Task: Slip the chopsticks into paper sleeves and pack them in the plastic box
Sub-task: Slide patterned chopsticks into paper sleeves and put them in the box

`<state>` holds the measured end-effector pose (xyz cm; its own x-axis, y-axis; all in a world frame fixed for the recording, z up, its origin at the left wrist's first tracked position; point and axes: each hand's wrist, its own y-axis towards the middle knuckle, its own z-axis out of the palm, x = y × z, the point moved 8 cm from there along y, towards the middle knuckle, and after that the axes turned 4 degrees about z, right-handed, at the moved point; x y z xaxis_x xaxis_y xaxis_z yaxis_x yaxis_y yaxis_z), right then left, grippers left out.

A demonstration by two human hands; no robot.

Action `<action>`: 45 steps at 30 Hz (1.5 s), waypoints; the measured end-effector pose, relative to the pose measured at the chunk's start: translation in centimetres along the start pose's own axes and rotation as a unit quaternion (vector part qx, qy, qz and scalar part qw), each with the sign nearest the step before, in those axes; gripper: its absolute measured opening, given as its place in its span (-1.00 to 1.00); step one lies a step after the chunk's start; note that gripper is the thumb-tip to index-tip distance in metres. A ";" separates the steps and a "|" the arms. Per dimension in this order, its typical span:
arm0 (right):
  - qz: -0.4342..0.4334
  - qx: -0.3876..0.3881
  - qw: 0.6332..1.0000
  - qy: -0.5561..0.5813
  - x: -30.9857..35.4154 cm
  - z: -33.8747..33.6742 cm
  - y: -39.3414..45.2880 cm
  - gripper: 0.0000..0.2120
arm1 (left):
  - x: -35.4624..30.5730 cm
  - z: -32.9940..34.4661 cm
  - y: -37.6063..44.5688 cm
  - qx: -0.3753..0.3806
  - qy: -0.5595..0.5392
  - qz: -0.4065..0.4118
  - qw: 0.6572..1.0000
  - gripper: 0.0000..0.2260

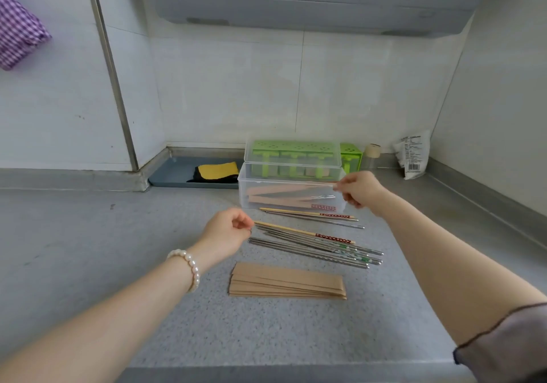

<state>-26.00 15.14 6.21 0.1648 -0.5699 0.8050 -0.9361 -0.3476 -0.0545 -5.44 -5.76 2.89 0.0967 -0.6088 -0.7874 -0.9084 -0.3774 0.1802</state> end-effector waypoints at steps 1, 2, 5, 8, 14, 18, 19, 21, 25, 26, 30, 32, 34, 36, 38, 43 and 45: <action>-0.005 0.035 0.998 -0.056 -0.6 0.7 -0.7 -0.89 | -0.1 0.5 -0.2 0.014 0.002 0.000 1.000 -0.85; -0.008 0.071 0.991 -0.109 -1.3 1.5 -1.4 -0.92 | -0.3 1.0 -0.3 0.026 0.004 0.001 1.000 -0.86; -0.010 0.113 0.971 -0.209 -3.3 3.3 -2.6 -0.94 | -0.8 2.4 -0.9 0.054 0.018 0.011 0.998 -0.85; -0.015 0.084 0.969 -0.232 -4.6 3.9 -2.9 -0.89 | -1.2 3.5 -1.4 0.078 0.033 0.021 0.996 -0.86; -0.033 0.043 0.968 -0.244 -5.2 4.0 -3.6 -0.95 | -1.8 6.1 -2.8 0.139 0.109 0.041 0.983 -0.75; -0.060 0.013 0.960 -0.273 -5.1 4.1 -3.8 -0.94 | -2.9 7.8 -3.5 0.177 0.173 0.071 0.966 -0.51; -0.069 -0.002 0.960 -0.270 -4.9 3.8 -3.9 -0.90 | -3.1 8.1 -3.6 0.186 0.183 0.074 0.962 -0.49; -0.080 -0.031 0.967 -0.239 -4.4 3.1 -4.2 -0.86 | -3.5 8.5 -3.8 0.193 0.198 0.081 0.958 -0.48; -0.091 -0.063 0.989 -0.097 -3.5 1.2 -5.4 -0.90 | -4.0 8.7 -3.7 0.185 0.202 0.092 0.957 -0.54; -0.093 -0.071 0.992 -0.055 -3.4 0.8 -5.9 -0.90 | -4.1 8.7 -3.7 0.182 0.200 0.092 0.958 -0.55; -0.098 -0.079 0.991 0.048 -3.5 -0.3 -7.7 -0.90 | -4.5 8.4 -3.8 0.162 0.184 0.099 0.965 -0.60; -0.096 -0.079 0.988 0.092 -3.8 -0.8 -8.5 -0.87 | -4.8 7.9 -3.8 0.143 0.164 0.102 0.971 -0.62; -0.086 -0.068 0.980 0.165 -4.2 -1.2 -9.4 -0.79 | -5.6 7.0 -4.0 0.112 0.157 0.120 0.974 -0.66; -0.072 -0.039 0.962 0.260 -4.6 -1.2 -10.0 -0.73 | -6.7 5.8 -4.3 0.072 0.165 0.151 0.972 -0.72; -0.058 -0.011 0.944 0.325 -4.8 -0.9 -10.7 -0.70 | -7.7 4.8 -4.6 0.035 0.171 0.184 0.967 -0.75; -0.054 0.017 0.937 0.344 -4.5 0.0 -11.9 -0.69 | -8.3 3.9 -5.2 0.009 0.173 0.202 0.964 -0.77; -0.054 0.014 0.943 0.327 -4.6 0.0 -11.9 -0.73 | -8.3 3.7 -5.3 0.008 0.167 0.192 0.967 -0.78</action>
<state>-15.59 21.96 3.15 0.0241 0.0482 0.9985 -0.9146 -0.4022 0.0414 -2.95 3.88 6.26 -0.1261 -0.8940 -0.4299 -0.9091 -0.0694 0.4109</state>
